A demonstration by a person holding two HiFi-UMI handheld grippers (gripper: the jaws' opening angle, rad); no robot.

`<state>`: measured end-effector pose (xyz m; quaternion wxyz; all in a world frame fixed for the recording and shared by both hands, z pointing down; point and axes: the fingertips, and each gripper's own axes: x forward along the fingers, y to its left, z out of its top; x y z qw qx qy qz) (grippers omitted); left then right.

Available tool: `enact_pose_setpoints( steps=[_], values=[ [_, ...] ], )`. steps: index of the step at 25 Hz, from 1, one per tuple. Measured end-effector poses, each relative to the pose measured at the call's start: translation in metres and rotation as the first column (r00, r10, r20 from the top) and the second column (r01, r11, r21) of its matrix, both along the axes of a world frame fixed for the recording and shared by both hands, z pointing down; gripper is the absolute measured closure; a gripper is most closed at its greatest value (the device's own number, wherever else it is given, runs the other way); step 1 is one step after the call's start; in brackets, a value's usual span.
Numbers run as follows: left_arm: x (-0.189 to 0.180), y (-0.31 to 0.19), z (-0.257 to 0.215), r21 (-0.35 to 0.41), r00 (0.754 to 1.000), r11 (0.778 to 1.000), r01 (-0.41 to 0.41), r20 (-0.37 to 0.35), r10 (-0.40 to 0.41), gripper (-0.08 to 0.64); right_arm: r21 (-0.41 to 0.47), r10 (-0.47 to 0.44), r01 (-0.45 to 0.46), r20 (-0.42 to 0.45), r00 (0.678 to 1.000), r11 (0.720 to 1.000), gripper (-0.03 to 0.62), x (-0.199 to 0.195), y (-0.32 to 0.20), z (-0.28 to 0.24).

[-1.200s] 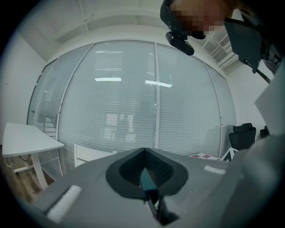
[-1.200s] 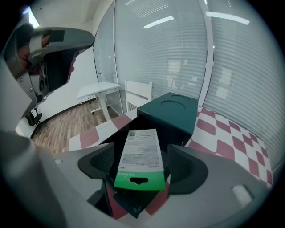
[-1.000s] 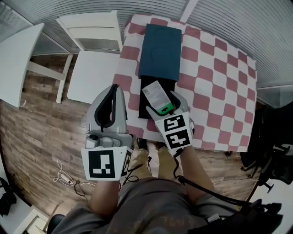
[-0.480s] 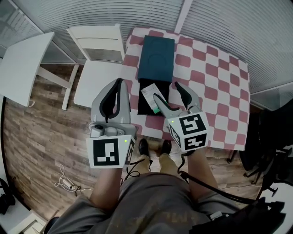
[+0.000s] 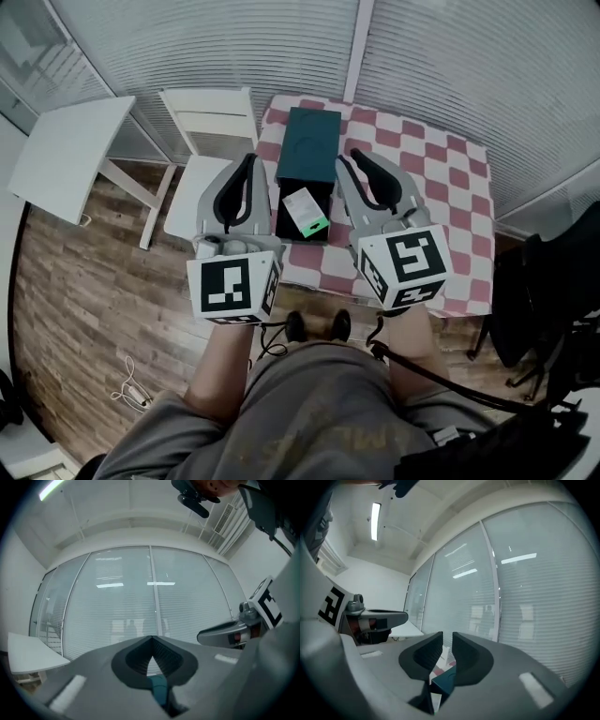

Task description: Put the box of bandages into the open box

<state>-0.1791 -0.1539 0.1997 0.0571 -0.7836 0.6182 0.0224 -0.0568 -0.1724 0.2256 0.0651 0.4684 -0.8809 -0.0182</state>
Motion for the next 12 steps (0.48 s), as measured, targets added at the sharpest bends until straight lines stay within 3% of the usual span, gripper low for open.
enact_pose_setpoints(
  steps=[4, 12],
  values=[
    [0.011, 0.007, -0.023, 0.053, 0.999, 0.999, 0.002, 0.047, -0.005, 0.56, 0.078, 0.036, -0.038, 0.029, 0.999, 0.996, 0.566, 0.014, 0.004, -0.028],
    [0.029, 0.018, -0.037, 0.089, 0.998, 0.996, -0.017, 0.068, 0.01, 0.56, 0.132, 0.006, -0.01, 0.026, 1.0, 0.991, 0.566, 0.017, 0.011, -0.043]
  ],
)
